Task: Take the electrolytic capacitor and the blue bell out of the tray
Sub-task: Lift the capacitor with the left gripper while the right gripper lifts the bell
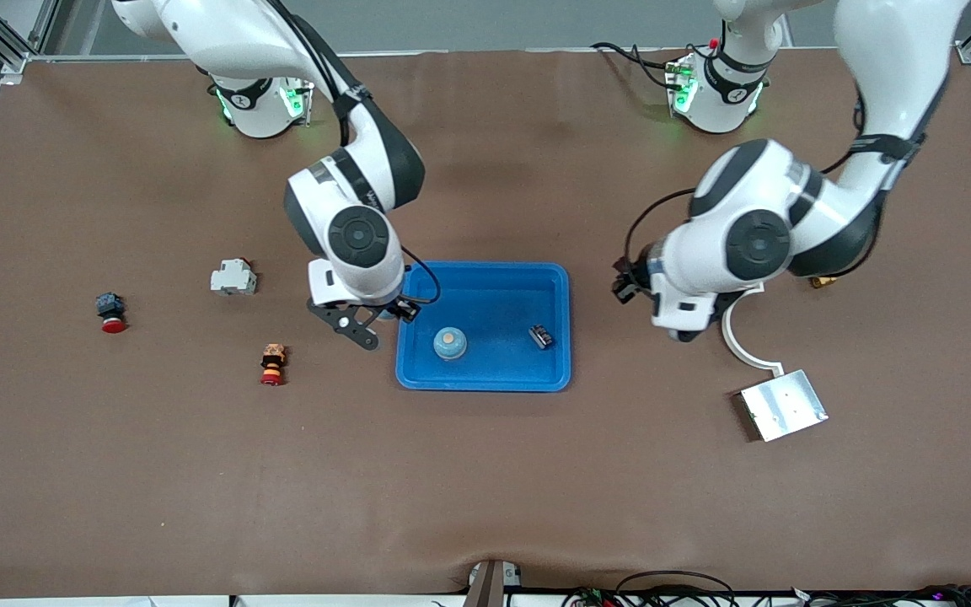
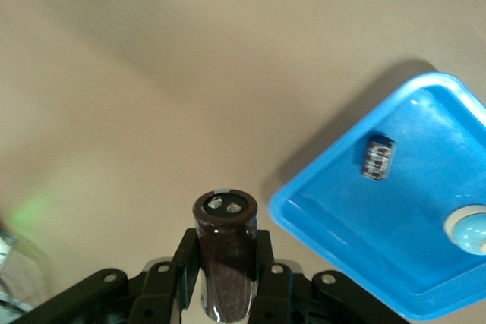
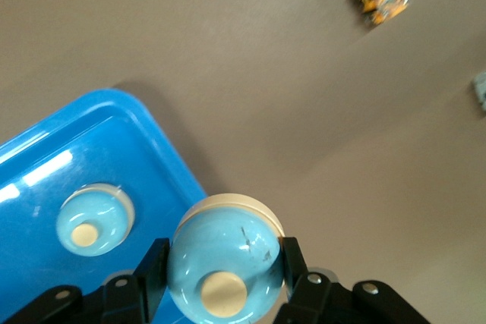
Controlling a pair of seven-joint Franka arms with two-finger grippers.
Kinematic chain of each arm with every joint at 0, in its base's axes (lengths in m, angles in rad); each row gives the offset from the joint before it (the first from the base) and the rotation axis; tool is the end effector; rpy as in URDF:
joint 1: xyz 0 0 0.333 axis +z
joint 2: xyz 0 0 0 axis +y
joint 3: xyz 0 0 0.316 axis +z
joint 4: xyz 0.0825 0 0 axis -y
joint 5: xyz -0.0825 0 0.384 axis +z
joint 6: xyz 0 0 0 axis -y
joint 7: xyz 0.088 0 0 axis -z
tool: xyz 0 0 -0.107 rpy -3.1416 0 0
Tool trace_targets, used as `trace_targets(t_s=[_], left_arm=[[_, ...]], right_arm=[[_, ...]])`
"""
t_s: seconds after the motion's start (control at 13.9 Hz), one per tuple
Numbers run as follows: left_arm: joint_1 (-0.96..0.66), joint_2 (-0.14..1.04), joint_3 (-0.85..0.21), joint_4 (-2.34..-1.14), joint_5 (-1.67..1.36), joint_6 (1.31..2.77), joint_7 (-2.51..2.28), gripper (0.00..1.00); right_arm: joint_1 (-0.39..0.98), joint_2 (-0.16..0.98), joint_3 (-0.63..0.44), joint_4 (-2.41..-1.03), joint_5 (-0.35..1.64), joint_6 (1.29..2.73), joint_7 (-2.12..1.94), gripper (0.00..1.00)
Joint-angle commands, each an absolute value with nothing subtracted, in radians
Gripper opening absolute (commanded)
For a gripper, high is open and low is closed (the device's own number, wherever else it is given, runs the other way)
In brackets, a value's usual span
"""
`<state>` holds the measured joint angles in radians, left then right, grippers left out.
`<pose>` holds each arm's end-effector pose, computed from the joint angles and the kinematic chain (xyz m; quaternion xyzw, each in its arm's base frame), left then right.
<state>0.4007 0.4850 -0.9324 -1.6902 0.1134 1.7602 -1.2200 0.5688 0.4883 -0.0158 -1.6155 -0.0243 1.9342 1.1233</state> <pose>0.5669 -0.2496 0.3943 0.9299 0.3230 -0.1756 0.0069 0.5640 0.3475 0.3290 0.9577 -0.2746 -0.0457 0.0728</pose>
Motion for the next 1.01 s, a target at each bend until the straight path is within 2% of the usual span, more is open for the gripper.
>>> trace_targets(t_s=[0.0, 0.5, 0.72, 0.94], left_arm=[[0.533, 0.440, -0.995, -1.727, 0.106, 1.712, -1.100, 0.00], [0.784, 0.284, -0.994, -1.822, 0.115, 1.672, -0.637, 0.00], [0.845, 0.284, -0.993, -1.832, 0.193, 1.686, -0.525, 0.00], [0.920, 0.288, -0.992, -1.859, 0.219, 1.761, -0.424, 0.00]], right_arm=[[0.506, 0.387, 0.000, -1.693, -0.021, 1.901, 1.022, 0.00], [0.365, 0.221, 0.002, -1.816, -0.008, 1.862, 0.755, 0.00], [0.305, 0.155, 0.002, -1.859, 0.005, 1.853, 0.639, 0.00], [0.255, 0.115, 0.000, -1.877, 0.015, 1.812, 0.539, 0.00]])
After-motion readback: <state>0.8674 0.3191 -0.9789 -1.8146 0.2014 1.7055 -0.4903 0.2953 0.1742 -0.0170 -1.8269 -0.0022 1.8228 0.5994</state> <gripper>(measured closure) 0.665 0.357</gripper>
